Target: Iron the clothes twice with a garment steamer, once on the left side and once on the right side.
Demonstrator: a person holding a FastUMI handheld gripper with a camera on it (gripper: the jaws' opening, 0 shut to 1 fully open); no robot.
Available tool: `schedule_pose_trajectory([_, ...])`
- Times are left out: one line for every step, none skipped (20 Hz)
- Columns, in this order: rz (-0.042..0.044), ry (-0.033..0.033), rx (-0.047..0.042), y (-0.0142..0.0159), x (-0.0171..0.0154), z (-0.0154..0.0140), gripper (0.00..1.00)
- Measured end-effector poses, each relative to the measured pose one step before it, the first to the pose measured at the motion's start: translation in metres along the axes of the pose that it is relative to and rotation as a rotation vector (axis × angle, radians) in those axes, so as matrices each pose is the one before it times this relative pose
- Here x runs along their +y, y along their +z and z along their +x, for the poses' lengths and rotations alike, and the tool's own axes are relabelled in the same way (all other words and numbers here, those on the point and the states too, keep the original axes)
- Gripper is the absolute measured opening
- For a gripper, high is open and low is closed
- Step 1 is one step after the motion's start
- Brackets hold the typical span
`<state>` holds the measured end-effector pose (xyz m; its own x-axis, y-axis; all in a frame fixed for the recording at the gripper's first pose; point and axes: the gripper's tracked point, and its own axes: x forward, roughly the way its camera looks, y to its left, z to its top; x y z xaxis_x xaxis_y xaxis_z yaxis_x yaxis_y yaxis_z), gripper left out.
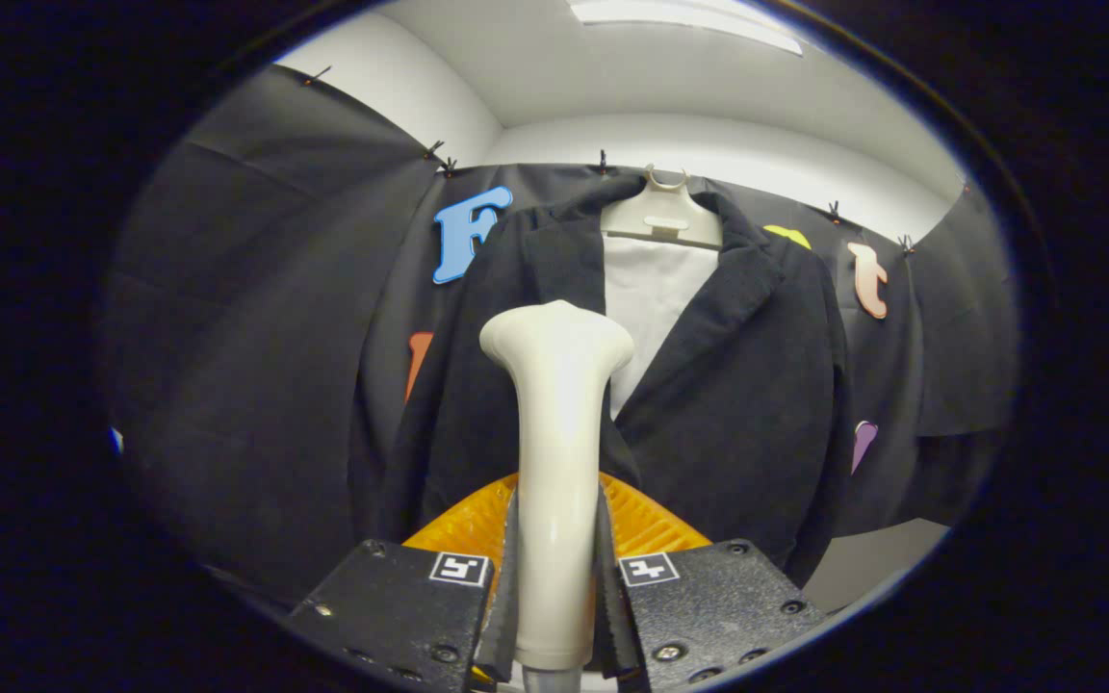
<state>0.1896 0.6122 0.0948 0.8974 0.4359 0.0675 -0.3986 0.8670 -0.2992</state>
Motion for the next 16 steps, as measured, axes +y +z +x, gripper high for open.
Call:
schedule_pose_trajectory([-0.00162, 0.00186, 0.0173, -0.00799, -0.00097, -0.00205, 0.36])
schedule_pose_trajectory([-0.00152, -0.00065, 0.01376, -0.00721, -0.00071, -0.00249, 0.36])
schedule_pose_trajectory([-0.00505, -0.00069, 0.01158, -0.00542, -0.00093, -0.00294, 0.36])
schedule_pose_trajectory([-0.00339, 0.00113, 0.00742, -0.00379, 0.00103, -0.00285, 0.36])
schedule_pose_trajectory([-0.00586, 0.00334, 0.0062, -0.00412, 0.00231, -0.00284, 0.36])
schedule_pose_trajectory([-0.00529, 0.00482, 0.00653, -0.00395, 0.00191, -0.00316, 0.36])
schedule_pose_trajectory([-0.00513, 0.00626, 0.00778, -0.00513, 0.00269, -0.0012, 0.36])
schedule_pose_trajectory([-0.00509, 0.00558, 0.01106, -0.00622, 0.00261, -0.00239, 0.36])
schedule_pose_trajectory([-0.00229, 0.00842, 0.01699, -0.00734, 0.00212, -0.00135, 0.36])
schedule_pose_trajectory([-0.00129, 0.01212, 0.03488, -0.01104, 0.00415, -0.00095, 0.36])
schedule_pose_trajectory([-0.0017, 0.00706, 0.02648, -0.00512, 0.00111, -0.00212, 0.36])
schedule_pose_trajectory([0.00168, 0.00202, 0.02263, -0.00554, 0.00067, -0.00278, 0.36])
schedule_pose_trajectory([0.00333, -0.00342, 0.01894, -0.00672, -0.00063, -0.00174, 0.36])
schedule_pose_trajectory([0.00059, -0.00288, 0.01551, -0.00977, 0.00114, -0.00196, 0.36])
schedule_pose_trajectory([-0.00343, -0.00148, 0.01267, -0.00785, 0.00039, 0.00078, 0.36])
schedule_pose_trajectory([-0.00429, -0.00047, 0.00824, -0.00576, 0.00013, -0.00057, 0.36])
